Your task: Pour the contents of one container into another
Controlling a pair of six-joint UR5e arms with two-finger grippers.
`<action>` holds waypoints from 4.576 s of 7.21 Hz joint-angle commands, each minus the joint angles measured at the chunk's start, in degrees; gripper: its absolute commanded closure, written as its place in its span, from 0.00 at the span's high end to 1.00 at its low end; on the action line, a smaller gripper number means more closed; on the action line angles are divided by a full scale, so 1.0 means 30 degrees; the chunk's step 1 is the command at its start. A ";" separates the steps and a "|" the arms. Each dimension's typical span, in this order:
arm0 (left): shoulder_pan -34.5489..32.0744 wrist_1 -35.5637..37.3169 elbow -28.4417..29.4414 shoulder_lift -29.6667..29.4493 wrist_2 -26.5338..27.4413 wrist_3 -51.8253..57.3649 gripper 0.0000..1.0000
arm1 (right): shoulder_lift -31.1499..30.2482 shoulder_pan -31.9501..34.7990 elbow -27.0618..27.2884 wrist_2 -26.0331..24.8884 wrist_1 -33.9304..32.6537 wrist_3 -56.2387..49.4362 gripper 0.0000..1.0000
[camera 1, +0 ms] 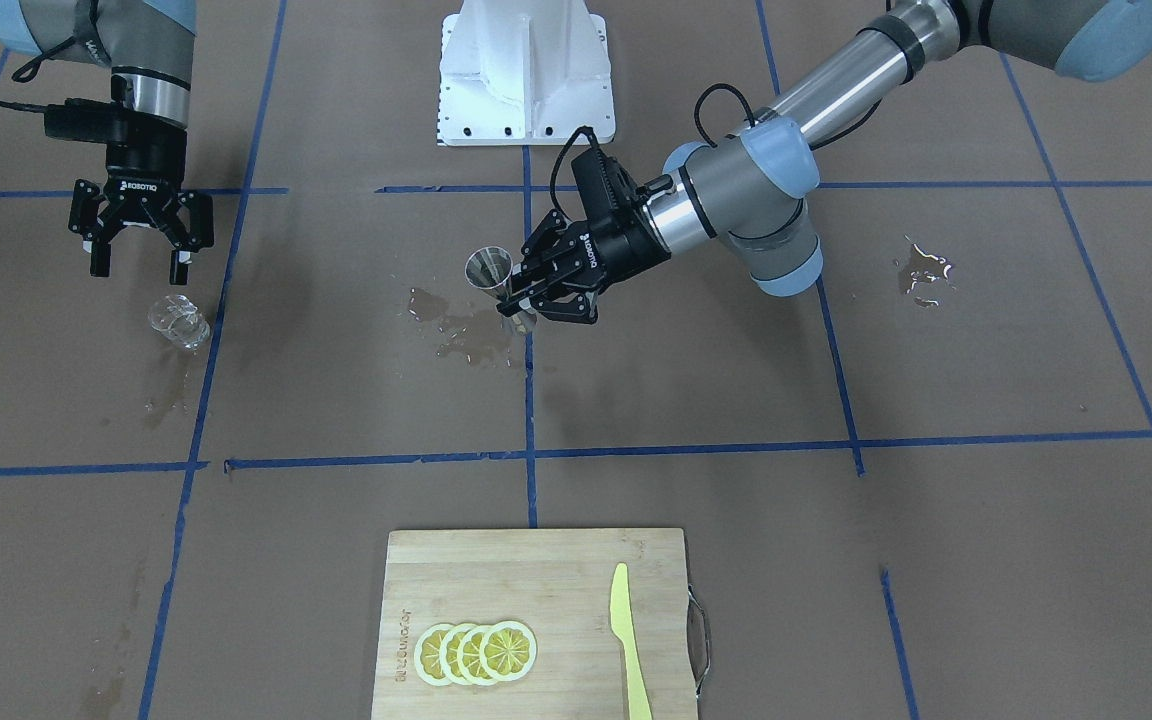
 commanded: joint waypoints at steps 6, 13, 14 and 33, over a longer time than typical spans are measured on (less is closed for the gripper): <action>0.0004 -0.0025 -0.0010 0.0107 0.0001 0.0000 0.00 | 0.2687 -0.0337 -0.4209 -0.2496 -0.0039 0.0156 1.00; 0.0004 -0.0054 -0.0010 0.0107 0.0001 0.0000 0.00 | 0.2987 -0.0454 -0.5884 -0.2850 -0.0010 0.0156 0.96; 0.0004 -0.0025 -0.0039 0.0107 0.0001 0.0000 0.00 | 0.2987 -0.0483 -0.5884 -0.2850 -0.0010 0.0156 0.93; -0.0055 -0.0113 -0.0039 0.0166 0.0001 0.0000 0.00 | 0.2958 -0.0747 -0.4597 -0.4185 0.0078 -0.2519 0.00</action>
